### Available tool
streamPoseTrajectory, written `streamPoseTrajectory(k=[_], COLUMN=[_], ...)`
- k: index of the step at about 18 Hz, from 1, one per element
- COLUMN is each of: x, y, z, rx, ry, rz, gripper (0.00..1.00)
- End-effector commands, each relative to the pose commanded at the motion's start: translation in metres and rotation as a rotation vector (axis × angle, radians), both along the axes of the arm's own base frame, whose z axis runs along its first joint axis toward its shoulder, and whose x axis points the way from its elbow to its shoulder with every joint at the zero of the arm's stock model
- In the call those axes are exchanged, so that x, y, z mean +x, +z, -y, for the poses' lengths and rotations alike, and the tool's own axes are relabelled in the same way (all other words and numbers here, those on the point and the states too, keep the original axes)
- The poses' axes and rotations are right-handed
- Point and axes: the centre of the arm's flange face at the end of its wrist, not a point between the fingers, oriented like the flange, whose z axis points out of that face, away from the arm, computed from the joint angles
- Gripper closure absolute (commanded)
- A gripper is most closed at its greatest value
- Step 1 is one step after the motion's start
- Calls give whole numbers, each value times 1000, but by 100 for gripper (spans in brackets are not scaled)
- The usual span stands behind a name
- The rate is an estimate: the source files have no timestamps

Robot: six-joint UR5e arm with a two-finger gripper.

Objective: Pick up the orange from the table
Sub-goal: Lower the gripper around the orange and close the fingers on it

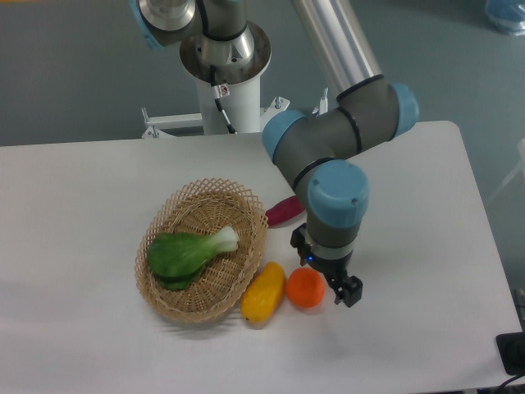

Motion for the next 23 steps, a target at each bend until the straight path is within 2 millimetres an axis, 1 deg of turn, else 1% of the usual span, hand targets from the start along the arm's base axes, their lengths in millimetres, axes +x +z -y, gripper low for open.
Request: streamPoseTrajectory(k=[3,5,7,13,14,15,19,20,21,22,23], x=[6,8,8,8,9,14,18,18,18,18,18], y=[-14,-24,-29,-43,-44,-50,-56,-57,-56,-53,-54], z=[6,2,-1,-3,-4,-8,-9,-8,-8,-9,-8], rx=[-21,-6,-6,-20,-21,-26,-20,-21,-20,-16,-20], ry=[-2,-5,-7,-3,-4,-15,-16,-15,-16,-21,-24], rz=[-2,-21,-40,-27,-26,-20,-29,-28,-29,-32,-30], gripper=[0,0,0,0,0,0,0,2,12,19,22])
